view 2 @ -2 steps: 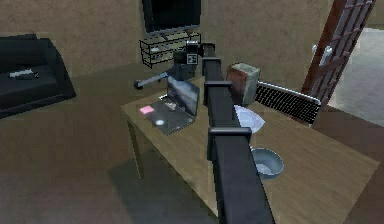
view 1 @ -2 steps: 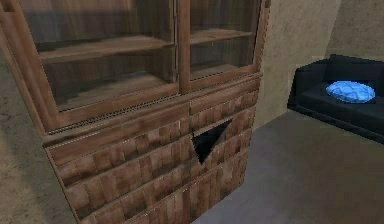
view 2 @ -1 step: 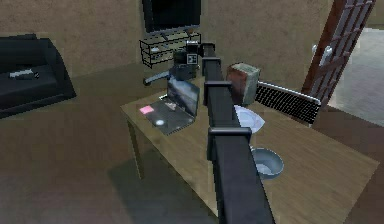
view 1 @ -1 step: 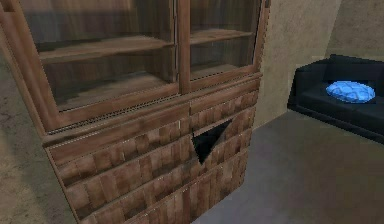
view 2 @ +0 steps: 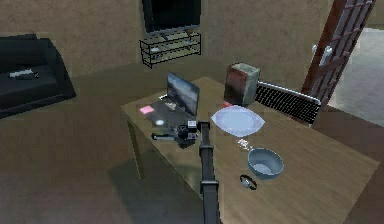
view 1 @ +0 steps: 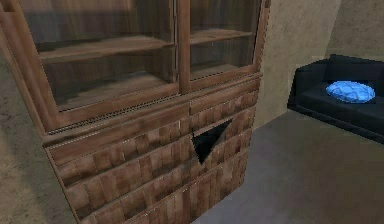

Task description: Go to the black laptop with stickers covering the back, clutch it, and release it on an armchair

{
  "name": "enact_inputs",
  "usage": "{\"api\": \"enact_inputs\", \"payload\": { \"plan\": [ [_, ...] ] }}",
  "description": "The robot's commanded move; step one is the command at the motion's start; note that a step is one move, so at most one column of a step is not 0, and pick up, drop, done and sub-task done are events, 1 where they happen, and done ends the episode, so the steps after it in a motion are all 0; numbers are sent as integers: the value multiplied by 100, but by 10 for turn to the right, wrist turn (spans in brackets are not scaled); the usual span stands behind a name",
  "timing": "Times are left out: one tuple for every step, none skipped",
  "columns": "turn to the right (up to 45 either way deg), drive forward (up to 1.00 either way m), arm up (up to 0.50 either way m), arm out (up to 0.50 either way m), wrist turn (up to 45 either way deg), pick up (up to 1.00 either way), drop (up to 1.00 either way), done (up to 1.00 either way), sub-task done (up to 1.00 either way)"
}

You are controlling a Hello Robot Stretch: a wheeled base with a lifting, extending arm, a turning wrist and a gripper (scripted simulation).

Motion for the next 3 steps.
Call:
{"api": "enact_inputs", "payload": {
  "plan": [
    [0,0,0,0,0,100,0,0,0],
    [0,0,10,0,0,0,0,0,0],
    [0,0,24,0,0,0,0,0,0]
  ]
}}
